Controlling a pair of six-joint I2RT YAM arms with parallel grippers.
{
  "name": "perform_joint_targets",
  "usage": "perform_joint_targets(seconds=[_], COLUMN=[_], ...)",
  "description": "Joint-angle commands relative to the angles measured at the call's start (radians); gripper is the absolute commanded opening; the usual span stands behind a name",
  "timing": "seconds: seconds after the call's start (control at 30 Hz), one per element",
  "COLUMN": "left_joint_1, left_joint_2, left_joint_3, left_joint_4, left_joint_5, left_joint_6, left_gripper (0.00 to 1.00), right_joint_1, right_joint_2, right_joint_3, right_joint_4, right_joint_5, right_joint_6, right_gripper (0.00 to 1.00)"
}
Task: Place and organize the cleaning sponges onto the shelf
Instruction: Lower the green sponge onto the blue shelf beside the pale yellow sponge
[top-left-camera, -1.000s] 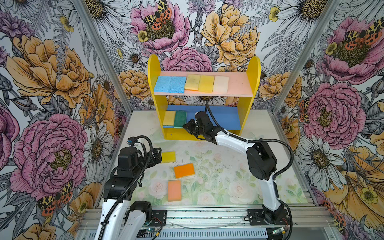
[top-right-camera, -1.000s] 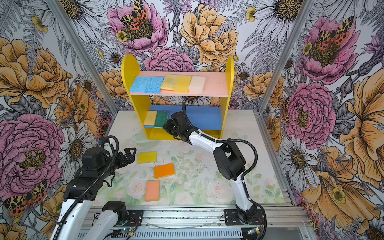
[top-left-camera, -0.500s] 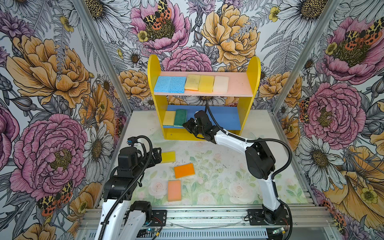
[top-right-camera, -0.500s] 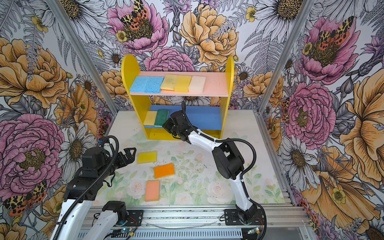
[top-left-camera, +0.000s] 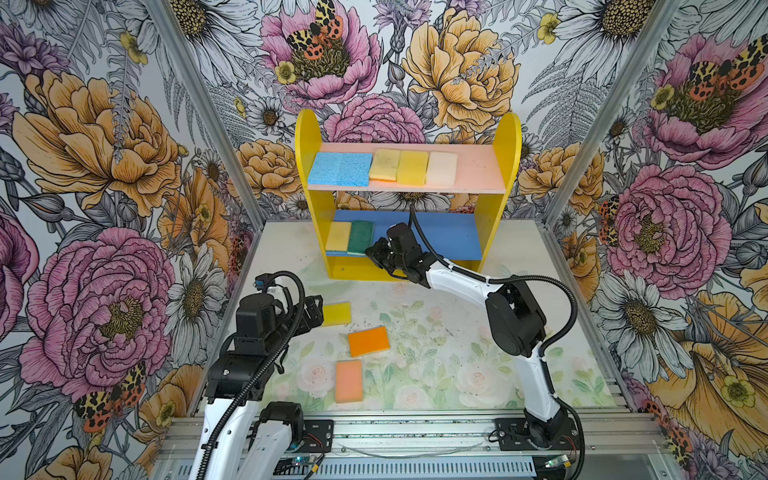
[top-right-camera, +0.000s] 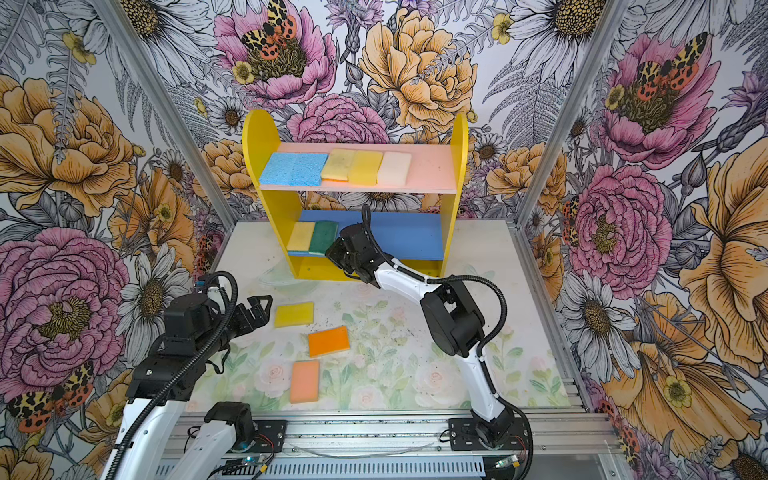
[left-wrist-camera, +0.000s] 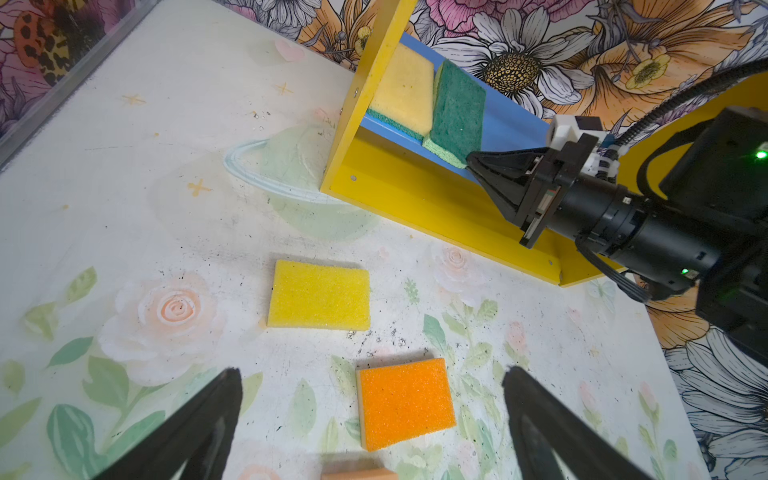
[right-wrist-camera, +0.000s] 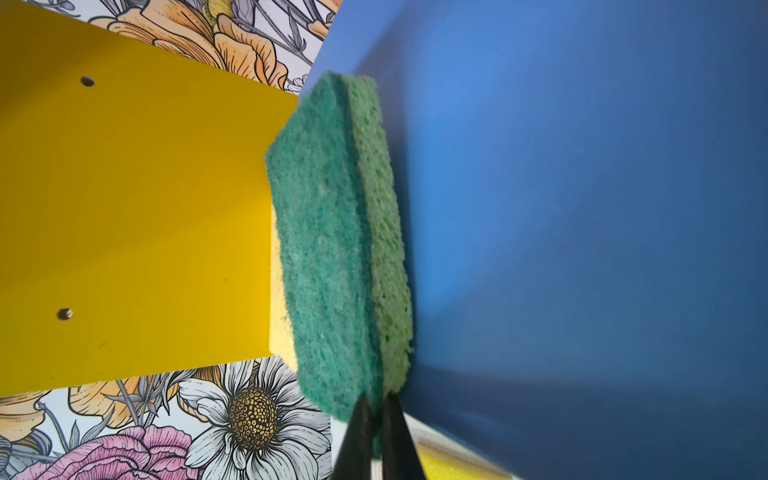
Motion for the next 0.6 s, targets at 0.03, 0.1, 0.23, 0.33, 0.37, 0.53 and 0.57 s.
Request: perform_joint_targets(seconds=[0.03, 0.1, 0.23, 0.33, 0.37, 0.53, 0.57], left_joint_1=[0.007, 0.007, 0.006, 0.006, 0.007, 0.006, 0.006], left_joint_2=[-0.002, -0.001, -0.001, -0.003, -0.003, -0.002, -0.003], left_joint_3=[-0.004, -0.004, -0.004, -0.004, -0.003, -0.005, -0.006], left_joint_4=[0.014, 0.014, 0.014, 0.014, 0.014, 0.014, 0.014], left_joint_5=[-0.003, -0.003, -0.003, -0.002, -0.004, -0.005, -0.005], left_joint_6=[0.019, 0.019, 0.019, 0.019, 0.018, 0.018, 0.019], left_gripper=[0.99, 0.99, 0.99, 0.99, 0.99, 0.99, 0.99], right_joint_1=[-0.009, -0.009, -0.01, -0.015, -0.017, -0.024, -0.026], right_joint_2=[0.02, 0.019, 0.004, -0.008, -0.012, -0.017, -0.016], right_joint_3=[0.029, 0.027, 0.005, -0.015, -0.021, -0.033, -0.035], right_joint_4=[0.022, 0.024, 0.039, 0.051, 0.053, 0.074, 0.086], right_joint_5=[0.017, 0.016, 0.021, 0.026, 0.028, 0.023, 0.021], right_joint_6=[0.0, 0.0, 0.0, 0.001, 0.002, 0.007, 0.01], right_gripper=[0.13, 0.22, 0.32, 0.33, 0.33, 0.39, 0.42])
